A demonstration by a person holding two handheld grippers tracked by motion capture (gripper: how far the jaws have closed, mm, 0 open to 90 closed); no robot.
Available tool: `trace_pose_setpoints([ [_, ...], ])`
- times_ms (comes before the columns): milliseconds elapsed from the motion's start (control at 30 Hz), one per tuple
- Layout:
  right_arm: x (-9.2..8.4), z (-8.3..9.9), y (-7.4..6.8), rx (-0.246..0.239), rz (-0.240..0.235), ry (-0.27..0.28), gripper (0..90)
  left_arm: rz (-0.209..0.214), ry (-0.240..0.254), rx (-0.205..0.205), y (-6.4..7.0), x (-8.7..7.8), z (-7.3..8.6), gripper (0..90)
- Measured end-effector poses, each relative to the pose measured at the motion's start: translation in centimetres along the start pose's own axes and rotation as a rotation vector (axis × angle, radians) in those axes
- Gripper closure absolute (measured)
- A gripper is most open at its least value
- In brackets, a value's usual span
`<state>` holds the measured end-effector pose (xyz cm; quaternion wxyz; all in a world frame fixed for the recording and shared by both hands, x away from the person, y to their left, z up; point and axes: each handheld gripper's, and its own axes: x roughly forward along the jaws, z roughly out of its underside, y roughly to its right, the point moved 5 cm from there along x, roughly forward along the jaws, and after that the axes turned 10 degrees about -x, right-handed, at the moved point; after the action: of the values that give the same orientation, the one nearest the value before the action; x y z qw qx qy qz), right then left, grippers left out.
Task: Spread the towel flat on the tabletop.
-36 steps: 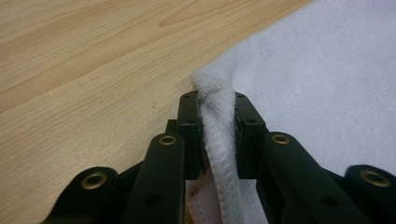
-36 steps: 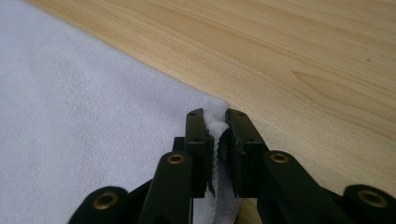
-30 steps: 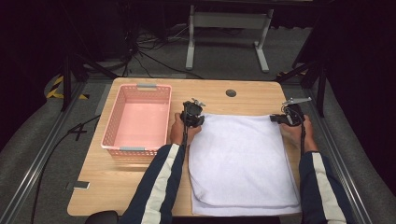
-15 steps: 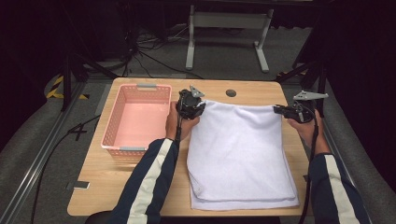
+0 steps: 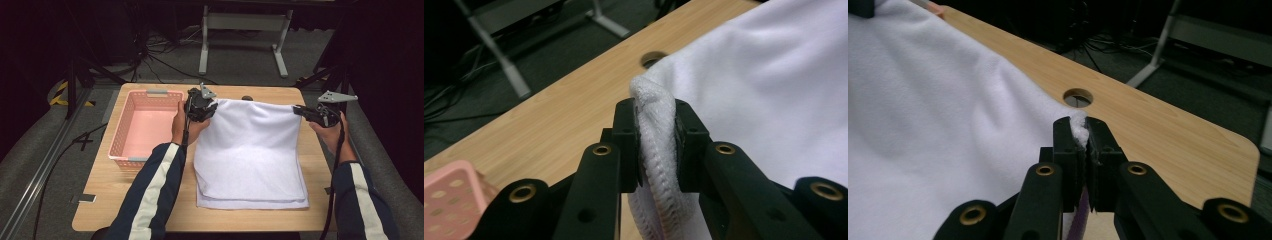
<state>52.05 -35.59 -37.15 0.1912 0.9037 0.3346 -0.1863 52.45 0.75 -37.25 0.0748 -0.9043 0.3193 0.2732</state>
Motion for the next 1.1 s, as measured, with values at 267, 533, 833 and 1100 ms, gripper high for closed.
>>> trace_pose_setpoints([
  [267,-4.5,1.3,-3.7,-0.078,-0.134,0.066,85.0,0.107,0.033,0.112,3.0,-5.6,4.3,75.7],
  [533,-8.1,4.3,-8.4,-0.173,-0.292,0.054,84.9,0.196,0.034,0.178,5.3,-8.6,9.4,74.7],
  [833,-10.1,9.2,-13.7,-0.27,-0.439,-0.078,83.7,0.264,-0.069,0.274,7.7,-9.7,16.0,72.2],
  [1100,-11.1,12.8,-15.3,-0.27,-0.503,-0.181,80.8,0.284,-0.177,0.265,7.1,-10.3,19.3,70.4],
])
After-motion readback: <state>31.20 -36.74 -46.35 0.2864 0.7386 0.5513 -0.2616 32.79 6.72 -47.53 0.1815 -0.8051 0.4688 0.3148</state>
